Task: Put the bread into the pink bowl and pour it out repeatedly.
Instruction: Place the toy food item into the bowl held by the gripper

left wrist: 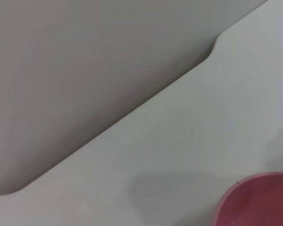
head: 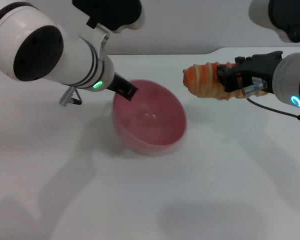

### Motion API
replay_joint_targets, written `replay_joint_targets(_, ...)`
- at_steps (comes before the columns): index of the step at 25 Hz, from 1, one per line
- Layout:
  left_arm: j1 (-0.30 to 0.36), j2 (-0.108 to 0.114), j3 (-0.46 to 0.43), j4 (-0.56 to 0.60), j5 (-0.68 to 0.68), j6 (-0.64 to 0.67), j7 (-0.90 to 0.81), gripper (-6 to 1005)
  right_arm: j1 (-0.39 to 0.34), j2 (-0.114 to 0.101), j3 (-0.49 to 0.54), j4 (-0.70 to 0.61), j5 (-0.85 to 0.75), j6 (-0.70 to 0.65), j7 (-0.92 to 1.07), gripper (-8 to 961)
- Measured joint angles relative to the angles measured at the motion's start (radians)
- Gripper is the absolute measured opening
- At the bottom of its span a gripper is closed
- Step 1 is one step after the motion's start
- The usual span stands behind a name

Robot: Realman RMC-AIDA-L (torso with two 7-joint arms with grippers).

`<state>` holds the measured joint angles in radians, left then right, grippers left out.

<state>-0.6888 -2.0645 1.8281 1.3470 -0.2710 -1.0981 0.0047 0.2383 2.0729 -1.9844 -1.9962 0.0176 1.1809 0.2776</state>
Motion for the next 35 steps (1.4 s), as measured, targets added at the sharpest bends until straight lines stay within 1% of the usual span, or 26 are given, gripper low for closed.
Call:
replay_joint_targets(5,-0.013,-0.002,0.006,0.011,-0.045,0.009,0.001,30,0.002,0.001,-0.005,0.039,0.010,-0.022,0.000,332)
replay_joint_targets(12,-0.018,-0.003,0.009,0.014,-0.117,0.060,0.026,31,0.021,0.001,-0.010,0.129,0.090,-0.104,0.000,272)
replay_joint_targets(16,-0.014,-0.002,0.009,0.014,-0.125,0.068,0.027,31,0.048,0.001,-0.020,0.165,0.111,-0.110,0.000,251)
replay_joint_targets(19,-0.014,-0.001,0.009,0.014,-0.125,0.069,0.028,31,0.052,0.001,-0.029,0.173,0.110,-0.112,-0.007,235)
replay_joint_targets(24,-0.020,0.000,0.009,0.003,-0.119,0.081,0.028,31,0.049,0.001,-0.032,0.164,0.109,-0.115,-0.022,298)
replay_joint_targets(26,-0.020,0.000,0.008,-0.004,-0.118,0.088,0.028,30,0.041,0.002,-0.027,0.146,0.104,-0.122,-0.022,386)
replay_joint_targets(28,-0.020,0.000,0.003,-0.021,-0.119,0.097,0.028,30,0.017,0.001,-0.020,0.108,0.078,-0.154,-0.022,475)
replay_joint_targets(29,-0.020,0.000,0.001,-0.032,-0.122,0.102,0.028,30,-0.002,0.001,-0.016,0.084,0.042,-0.184,-0.024,519)
replay_joint_targets(31,-0.021,0.000,0.001,-0.056,-0.124,0.114,0.028,30,-0.042,0.003,-0.007,0.047,-0.070,-0.258,-0.024,557)
replay_joint_targets(33,-0.021,-0.001,0.005,-0.081,-0.127,0.128,0.028,30,-0.090,0.009,0.005,0.024,-0.197,-0.376,-0.018,596)
replay_joint_targets(34,-0.021,-0.001,0.006,-0.091,-0.130,0.133,0.028,30,-0.120,0.011,0.020,0.021,-0.256,-0.465,-0.006,615)
replay_joint_targets(35,-0.022,-0.001,0.007,-0.099,-0.134,0.138,0.030,30,-0.141,0.012,0.036,0.025,-0.282,-0.547,0.005,615)
